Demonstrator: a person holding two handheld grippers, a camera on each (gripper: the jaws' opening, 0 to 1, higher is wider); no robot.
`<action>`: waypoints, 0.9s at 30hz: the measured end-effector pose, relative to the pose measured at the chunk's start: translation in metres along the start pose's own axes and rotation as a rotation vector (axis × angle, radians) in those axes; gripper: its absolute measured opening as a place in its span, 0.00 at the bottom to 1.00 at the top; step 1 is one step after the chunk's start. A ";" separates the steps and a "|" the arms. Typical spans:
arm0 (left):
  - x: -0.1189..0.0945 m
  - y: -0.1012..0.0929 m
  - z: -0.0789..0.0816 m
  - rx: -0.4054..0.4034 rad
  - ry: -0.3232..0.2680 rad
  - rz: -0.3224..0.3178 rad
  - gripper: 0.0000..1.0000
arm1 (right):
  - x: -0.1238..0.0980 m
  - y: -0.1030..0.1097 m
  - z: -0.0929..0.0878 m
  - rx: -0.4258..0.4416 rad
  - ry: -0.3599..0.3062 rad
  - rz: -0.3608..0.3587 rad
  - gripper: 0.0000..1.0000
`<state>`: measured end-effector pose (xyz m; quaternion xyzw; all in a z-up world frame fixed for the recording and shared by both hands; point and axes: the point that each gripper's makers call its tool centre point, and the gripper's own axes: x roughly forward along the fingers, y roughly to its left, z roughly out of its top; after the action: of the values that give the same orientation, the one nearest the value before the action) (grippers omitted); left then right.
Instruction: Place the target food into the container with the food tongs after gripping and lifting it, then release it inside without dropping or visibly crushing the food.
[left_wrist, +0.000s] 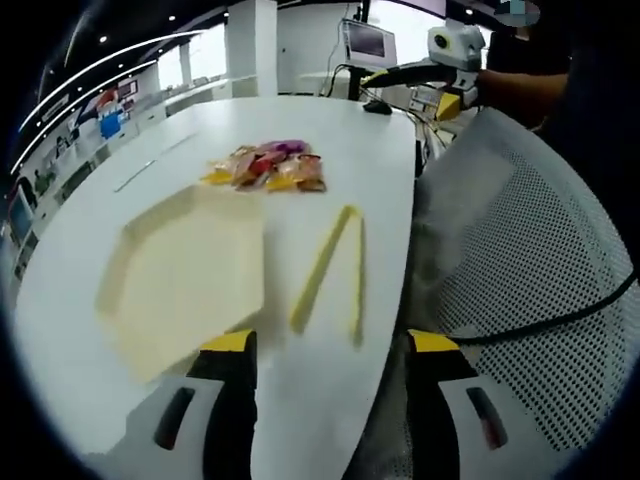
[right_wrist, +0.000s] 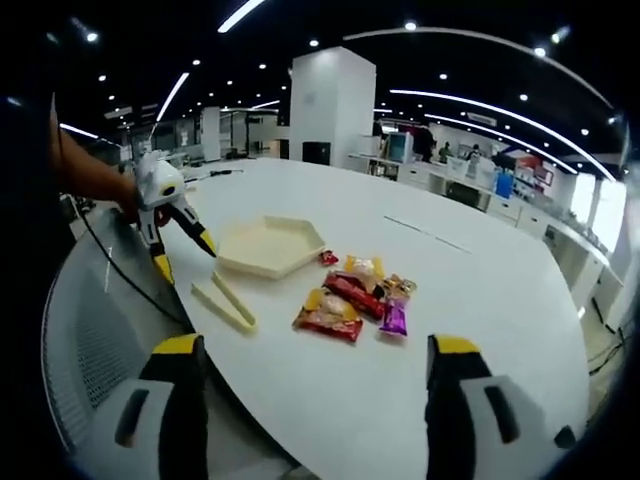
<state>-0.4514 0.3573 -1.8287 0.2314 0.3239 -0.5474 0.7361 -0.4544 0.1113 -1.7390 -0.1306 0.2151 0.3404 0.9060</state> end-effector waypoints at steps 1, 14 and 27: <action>0.002 -0.001 0.000 0.003 0.001 -0.002 0.53 | 0.000 0.000 0.000 0.005 -0.003 0.002 0.92; 0.018 0.000 0.001 0.070 0.012 0.004 0.39 | -0.005 -0.002 0.002 0.015 -0.010 0.003 0.91; 0.026 -0.001 0.005 0.154 0.039 -0.038 0.34 | -0.003 0.004 0.000 0.036 -0.019 0.009 0.90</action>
<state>-0.4467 0.3365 -1.8446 0.2919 0.2996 -0.5797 0.6992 -0.4588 0.1126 -1.7377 -0.1099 0.2132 0.3418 0.9086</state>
